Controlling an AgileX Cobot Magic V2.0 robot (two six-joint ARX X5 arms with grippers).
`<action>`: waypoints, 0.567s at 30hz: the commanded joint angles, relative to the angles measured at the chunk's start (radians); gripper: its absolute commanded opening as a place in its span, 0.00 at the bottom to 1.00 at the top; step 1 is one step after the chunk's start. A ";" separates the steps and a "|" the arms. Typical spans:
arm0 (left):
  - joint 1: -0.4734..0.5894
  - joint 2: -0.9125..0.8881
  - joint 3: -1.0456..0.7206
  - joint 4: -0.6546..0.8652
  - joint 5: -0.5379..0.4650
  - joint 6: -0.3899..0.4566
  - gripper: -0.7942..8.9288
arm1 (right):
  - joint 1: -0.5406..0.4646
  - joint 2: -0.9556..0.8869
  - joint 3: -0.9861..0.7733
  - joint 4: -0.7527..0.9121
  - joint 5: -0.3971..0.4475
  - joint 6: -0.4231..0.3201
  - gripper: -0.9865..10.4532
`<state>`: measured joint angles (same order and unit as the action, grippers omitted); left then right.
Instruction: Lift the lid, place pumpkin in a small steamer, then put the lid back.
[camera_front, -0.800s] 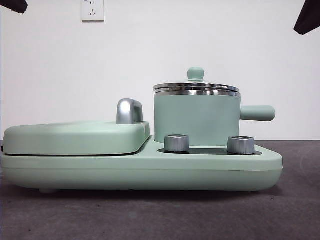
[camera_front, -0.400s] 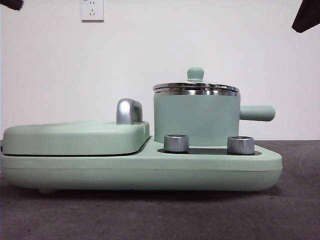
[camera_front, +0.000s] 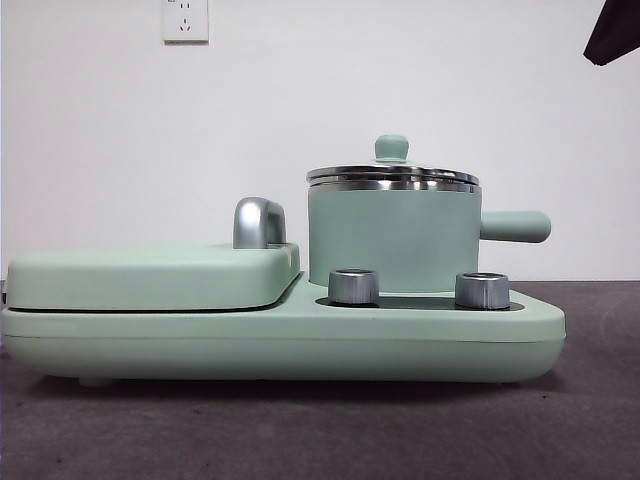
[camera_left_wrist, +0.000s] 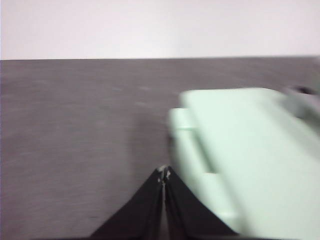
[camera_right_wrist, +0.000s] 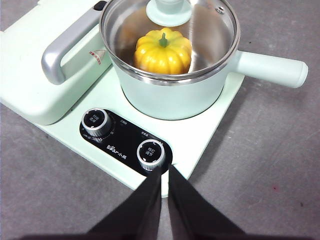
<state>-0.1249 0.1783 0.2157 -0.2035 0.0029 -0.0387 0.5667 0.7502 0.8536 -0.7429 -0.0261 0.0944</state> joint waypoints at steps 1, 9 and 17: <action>0.074 -0.037 -0.048 0.024 0.001 -0.008 0.09 | 0.007 0.005 0.003 0.010 0.000 0.006 0.10; 0.164 -0.142 -0.182 0.083 0.001 0.001 0.09 | 0.007 0.005 0.003 0.010 0.000 0.006 0.10; 0.163 -0.169 -0.203 0.096 0.003 0.002 0.09 | 0.007 0.005 0.003 0.010 0.001 0.006 0.10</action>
<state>0.0372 0.0074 0.0322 -0.1139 0.0040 -0.0429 0.5667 0.7502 0.8536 -0.7429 -0.0261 0.0944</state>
